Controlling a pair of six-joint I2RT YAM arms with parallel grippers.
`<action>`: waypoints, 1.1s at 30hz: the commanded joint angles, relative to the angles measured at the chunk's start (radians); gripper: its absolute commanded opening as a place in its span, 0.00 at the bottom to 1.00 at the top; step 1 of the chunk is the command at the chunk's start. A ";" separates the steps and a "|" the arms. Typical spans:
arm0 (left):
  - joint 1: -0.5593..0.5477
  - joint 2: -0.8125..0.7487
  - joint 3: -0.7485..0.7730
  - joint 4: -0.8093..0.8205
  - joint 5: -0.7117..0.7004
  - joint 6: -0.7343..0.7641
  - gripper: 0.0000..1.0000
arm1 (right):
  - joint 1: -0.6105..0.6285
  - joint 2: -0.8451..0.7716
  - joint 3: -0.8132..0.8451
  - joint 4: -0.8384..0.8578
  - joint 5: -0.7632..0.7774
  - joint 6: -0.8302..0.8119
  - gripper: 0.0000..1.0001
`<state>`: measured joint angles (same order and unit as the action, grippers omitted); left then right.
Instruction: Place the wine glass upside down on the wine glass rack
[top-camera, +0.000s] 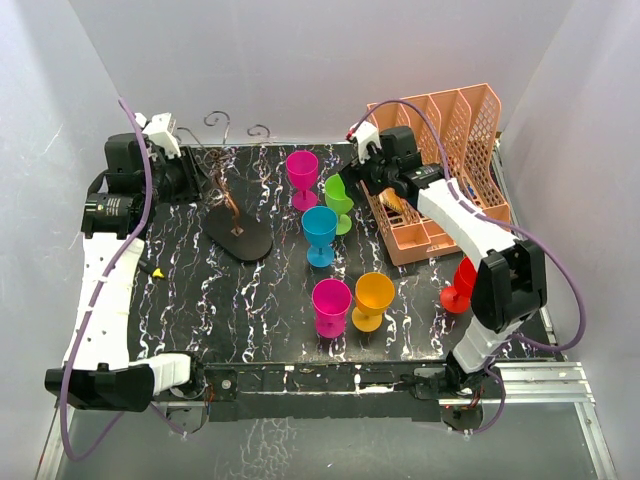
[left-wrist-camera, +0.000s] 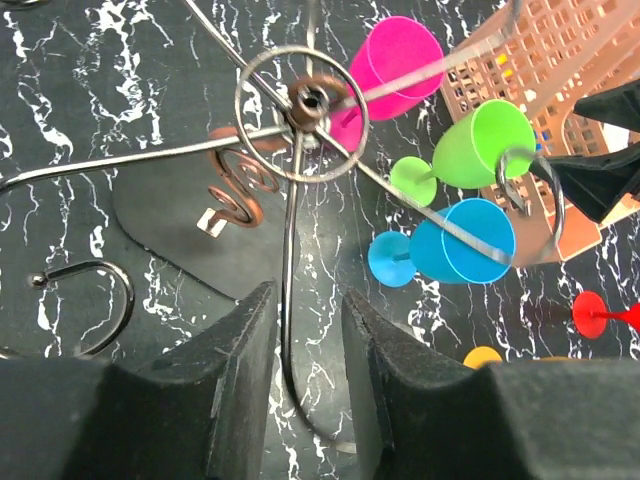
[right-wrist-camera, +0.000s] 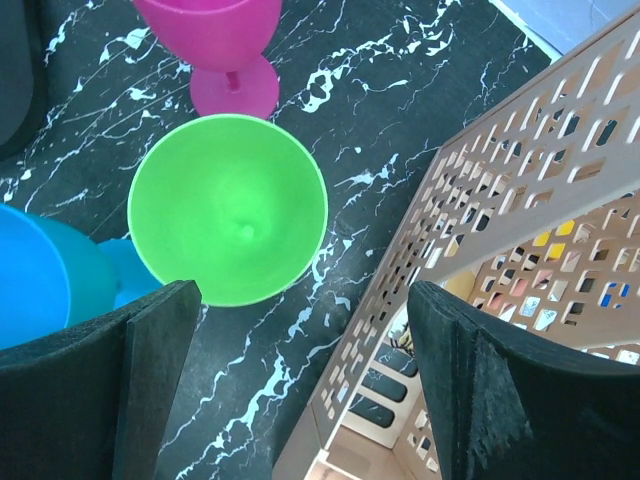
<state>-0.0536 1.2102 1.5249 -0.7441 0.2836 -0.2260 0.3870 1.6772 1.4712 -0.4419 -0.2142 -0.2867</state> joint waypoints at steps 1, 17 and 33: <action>0.000 -0.021 -0.004 0.012 -0.069 0.047 0.31 | 0.011 0.020 0.084 0.065 0.040 0.063 0.92; 0.000 -0.082 -0.022 0.052 -0.186 0.131 0.65 | 0.034 0.181 0.216 -0.029 0.147 0.136 0.46; 0.002 -0.117 0.125 0.026 -0.299 0.321 0.94 | 0.033 0.149 0.290 -0.060 0.176 0.128 0.08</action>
<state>-0.0544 1.1156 1.5764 -0.7155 0.0063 0.0296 0.4191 1.9022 1.6901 -0.5255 -0.0711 -0.1513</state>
